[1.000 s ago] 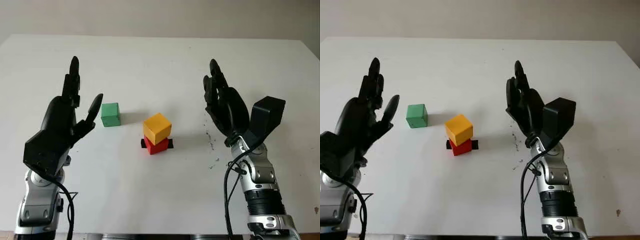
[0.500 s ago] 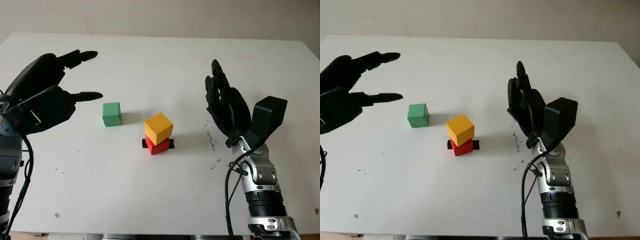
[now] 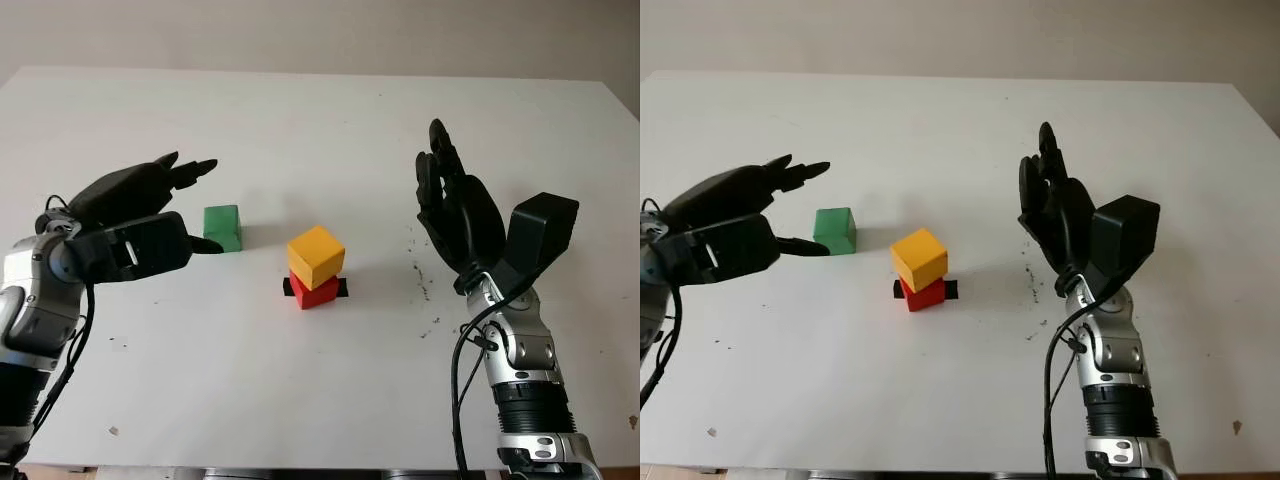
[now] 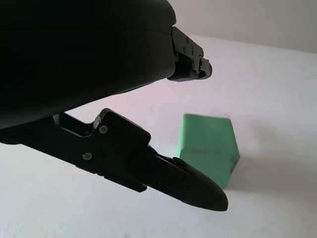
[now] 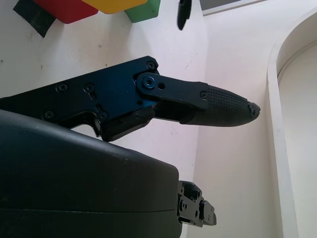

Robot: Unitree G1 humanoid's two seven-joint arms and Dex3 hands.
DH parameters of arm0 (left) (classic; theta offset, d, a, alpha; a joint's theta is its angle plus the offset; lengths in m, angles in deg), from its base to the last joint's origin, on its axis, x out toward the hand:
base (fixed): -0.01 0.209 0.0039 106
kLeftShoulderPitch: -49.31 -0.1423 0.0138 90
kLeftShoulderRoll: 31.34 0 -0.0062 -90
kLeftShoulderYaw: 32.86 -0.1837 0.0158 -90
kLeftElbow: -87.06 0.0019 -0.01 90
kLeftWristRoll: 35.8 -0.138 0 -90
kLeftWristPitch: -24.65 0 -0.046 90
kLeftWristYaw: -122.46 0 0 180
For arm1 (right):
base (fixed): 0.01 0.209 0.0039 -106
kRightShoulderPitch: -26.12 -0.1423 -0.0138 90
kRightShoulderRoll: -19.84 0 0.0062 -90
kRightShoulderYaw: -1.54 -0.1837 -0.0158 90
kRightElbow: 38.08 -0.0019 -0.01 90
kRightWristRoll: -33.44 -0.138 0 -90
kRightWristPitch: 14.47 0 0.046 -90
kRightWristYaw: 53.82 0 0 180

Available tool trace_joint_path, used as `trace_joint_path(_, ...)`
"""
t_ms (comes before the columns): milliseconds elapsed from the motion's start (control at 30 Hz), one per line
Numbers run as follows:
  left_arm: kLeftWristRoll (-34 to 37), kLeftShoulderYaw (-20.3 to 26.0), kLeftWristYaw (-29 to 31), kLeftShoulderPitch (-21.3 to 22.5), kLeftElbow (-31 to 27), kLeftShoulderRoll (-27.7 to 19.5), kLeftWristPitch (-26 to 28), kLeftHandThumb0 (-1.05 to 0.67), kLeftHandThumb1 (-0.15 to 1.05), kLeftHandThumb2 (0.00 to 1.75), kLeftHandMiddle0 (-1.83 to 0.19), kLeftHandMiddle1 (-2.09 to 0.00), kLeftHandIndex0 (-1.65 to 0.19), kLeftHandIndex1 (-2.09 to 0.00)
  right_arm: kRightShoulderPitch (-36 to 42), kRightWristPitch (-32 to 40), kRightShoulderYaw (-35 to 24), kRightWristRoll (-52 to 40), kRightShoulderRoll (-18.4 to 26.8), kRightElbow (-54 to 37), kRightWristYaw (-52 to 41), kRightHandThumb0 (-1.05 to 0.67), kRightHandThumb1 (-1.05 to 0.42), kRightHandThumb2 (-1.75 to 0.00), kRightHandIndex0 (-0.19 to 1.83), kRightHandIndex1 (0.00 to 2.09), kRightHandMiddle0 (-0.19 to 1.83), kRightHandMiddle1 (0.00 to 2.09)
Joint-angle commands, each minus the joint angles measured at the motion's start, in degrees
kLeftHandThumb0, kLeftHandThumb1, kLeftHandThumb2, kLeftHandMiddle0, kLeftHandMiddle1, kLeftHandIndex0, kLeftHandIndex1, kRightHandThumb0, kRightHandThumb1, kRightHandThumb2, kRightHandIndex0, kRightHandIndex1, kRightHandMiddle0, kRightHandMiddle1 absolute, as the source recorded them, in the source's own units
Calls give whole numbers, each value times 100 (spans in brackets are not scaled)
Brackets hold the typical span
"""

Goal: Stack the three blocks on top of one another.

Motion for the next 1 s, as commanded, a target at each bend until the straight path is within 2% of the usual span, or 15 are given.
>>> trace_joint_path(0,-121,-126,-97,49,106,49,-59,-75,93,5,9,-4,-14,-5,8,33,-6,-8,58,-97,-13,-76,-105,-62,-19,0,-19,0)
trace_joint_path(267,-996,-530,-891,46,449,59,-494,-71,92,5,3,-7,-24,-9,24,12,6,23,57,-109,-12,-76,-105,-63,-19,0,-19,0)
trace_joint_path(467,-1195,-546,-1301,11,607,130,-720,-65,90,5,-4,-8,-38,-15,38,-12,18,56,56,-110,-6,-75,-105,-64,-19,0,-19,0)
trace_joint_path(733,-1181,-516,-1341,-6,670,106,-876,-53,95,6,-12,-8,-55,-24,61,36,1,19,12,-139,54,-75,-105,-63,-19,0,-19,0)
trace_joint_path(967,-1085,-463,-1391,-20,719,81,-1021,-41,104,9,-22,-8,-69,-34,31,-24,-29,-14,25,-82,25,-75,-105,-60,-19,0,-19,0)
